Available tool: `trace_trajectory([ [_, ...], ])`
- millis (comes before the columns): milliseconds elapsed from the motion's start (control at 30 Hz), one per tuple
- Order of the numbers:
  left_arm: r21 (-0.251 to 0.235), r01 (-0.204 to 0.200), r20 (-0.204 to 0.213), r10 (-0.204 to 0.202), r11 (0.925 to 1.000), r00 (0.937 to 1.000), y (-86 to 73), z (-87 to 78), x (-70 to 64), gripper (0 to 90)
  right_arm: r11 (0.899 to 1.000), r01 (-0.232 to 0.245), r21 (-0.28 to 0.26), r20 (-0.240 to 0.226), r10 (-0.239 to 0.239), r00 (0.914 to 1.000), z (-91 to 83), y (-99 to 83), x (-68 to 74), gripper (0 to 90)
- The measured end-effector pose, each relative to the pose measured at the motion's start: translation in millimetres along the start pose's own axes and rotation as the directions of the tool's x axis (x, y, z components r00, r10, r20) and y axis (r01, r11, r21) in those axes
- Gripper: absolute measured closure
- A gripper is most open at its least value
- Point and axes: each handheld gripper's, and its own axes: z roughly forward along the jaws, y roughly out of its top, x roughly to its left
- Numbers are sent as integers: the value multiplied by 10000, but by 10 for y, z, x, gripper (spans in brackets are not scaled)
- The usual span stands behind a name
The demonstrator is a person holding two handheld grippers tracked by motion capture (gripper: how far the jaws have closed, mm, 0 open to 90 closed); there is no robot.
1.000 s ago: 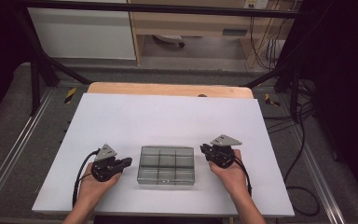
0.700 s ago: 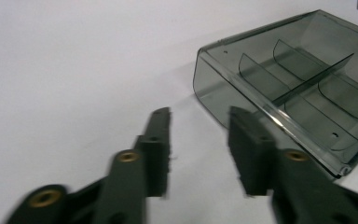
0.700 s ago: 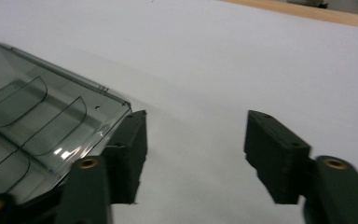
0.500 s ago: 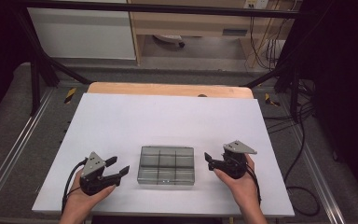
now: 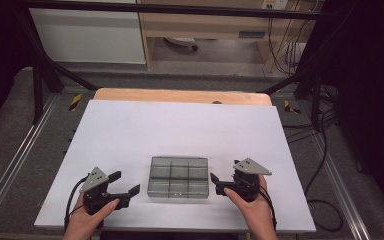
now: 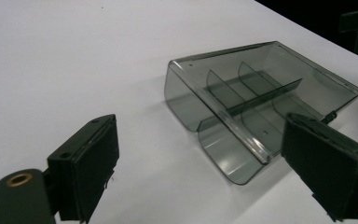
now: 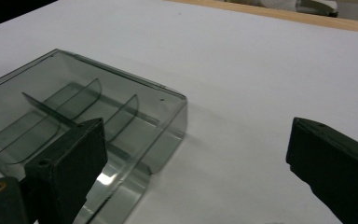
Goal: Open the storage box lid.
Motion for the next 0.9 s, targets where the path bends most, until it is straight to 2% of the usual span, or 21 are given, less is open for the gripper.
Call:
trace_trajectory([
  [100, 102, -271, 166, 269, 9996, 9995, -1, 32, -63, 92, 9996, 284, 30, -220, -284, 9994, -3, 20, 125, 51],
  [267, 310, -757, 375, 745, 9967, 9965, -12, 67, -184, 90, 9989, 474, 3, -416, -473, 9980, -39, 37, 233, 53],
  [433, 478, -875, 490, 851, 9950, 9952, -19, 74, -244, 89, 9973, 733, -20, -680, -732, 9950, -83, 46, 400, 64],
  [533, 431, -780, 537, 757, 9960, 9957, -23, 62, -290, 91, 9973, 736, -72, -771, -739, 9943, -86, 49, 452, 67],
  [567, 446, -872, 576, 845, 9952, 9948, -23, 60, -311, 92, 9966, 826, -75, -829, -830, 9931, -86, 49, 472, 72],
  [667, 460, -981, 410, 962, 9941, 9945, -22, 54, -350, 106, 9956, 931, -73, -910, -933, 9915, -71, 47, 534, 86],
  [800, 625, -1054, 514, 1023, 9925, 9934, -54, 33, -375, 128, 9947, 1021, -143, -992, -1030, 9897, -70, 53, 601, 165],
  [900, 804, -1053, 525, 1013, 9912, 9935, -56, 45, -372, 146, 9936, 1102, -229, -1246, -1122, 9858, -64, 57, 666, 273],
])
